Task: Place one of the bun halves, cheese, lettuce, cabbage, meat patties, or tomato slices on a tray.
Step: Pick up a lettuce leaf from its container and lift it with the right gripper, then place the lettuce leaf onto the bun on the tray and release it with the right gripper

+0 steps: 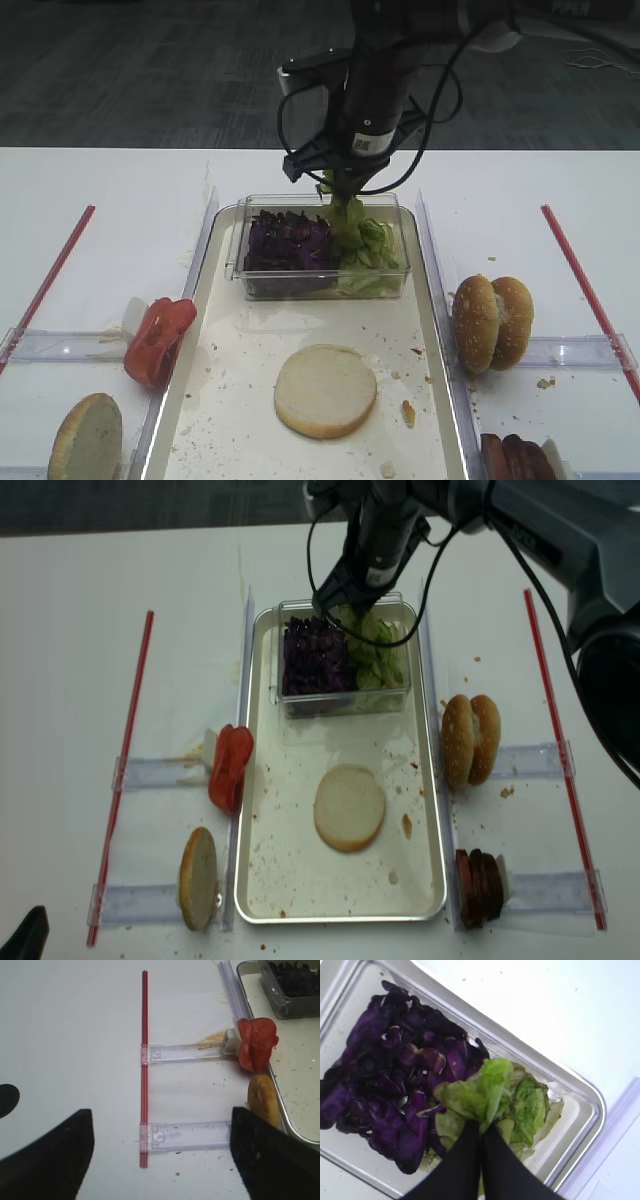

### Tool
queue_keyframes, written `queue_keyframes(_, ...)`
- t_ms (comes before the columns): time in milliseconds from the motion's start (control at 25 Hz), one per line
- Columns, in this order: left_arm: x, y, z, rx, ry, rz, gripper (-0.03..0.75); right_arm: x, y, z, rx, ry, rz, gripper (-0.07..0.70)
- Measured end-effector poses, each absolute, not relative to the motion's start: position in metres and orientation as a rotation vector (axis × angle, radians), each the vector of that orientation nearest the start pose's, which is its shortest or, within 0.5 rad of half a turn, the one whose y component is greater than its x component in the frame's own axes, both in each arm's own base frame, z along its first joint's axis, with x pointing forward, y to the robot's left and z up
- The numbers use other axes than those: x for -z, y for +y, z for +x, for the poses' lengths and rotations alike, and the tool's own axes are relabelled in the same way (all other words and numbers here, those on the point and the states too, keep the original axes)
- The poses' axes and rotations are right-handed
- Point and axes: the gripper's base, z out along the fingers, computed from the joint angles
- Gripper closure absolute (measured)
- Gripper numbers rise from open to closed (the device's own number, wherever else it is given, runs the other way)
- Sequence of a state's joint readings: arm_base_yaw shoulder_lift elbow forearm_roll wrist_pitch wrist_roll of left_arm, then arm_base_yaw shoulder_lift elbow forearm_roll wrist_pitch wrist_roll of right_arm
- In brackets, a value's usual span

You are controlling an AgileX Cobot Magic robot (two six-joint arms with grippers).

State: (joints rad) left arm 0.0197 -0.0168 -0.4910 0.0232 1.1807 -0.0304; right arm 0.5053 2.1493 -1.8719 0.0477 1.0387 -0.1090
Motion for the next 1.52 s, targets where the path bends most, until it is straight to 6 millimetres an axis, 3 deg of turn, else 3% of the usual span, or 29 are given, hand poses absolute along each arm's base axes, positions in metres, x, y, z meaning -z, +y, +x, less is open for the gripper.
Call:
queue_keyframes(240,-0.265,0.002,-0.012,-0.022,2.156,-0.057,0.165,-0.255,0.227,0.403,-0.163,2.670,-0.828,0.594)
queue_keyframes(600,-0.265,0.002,-0.012,-0.022,2.156,-0.057,0.165,-0.259,0.222,0.394,-0.145,2.758,-0.844,0.594)
queue_keyframes(1000,-0.265,0.002,-0.012,-0.022,2.156,-0.057,0.165,-0.294,0.212,0.378,-0.138,2.723,-0.792,0.594)
queue_keyframes(1520,-0.265,0.002,-0.012,-0.022,2.156,-0.057,0.165,-0.272,0.177,0.315,-0.085,2.883,-0.821,0.594)
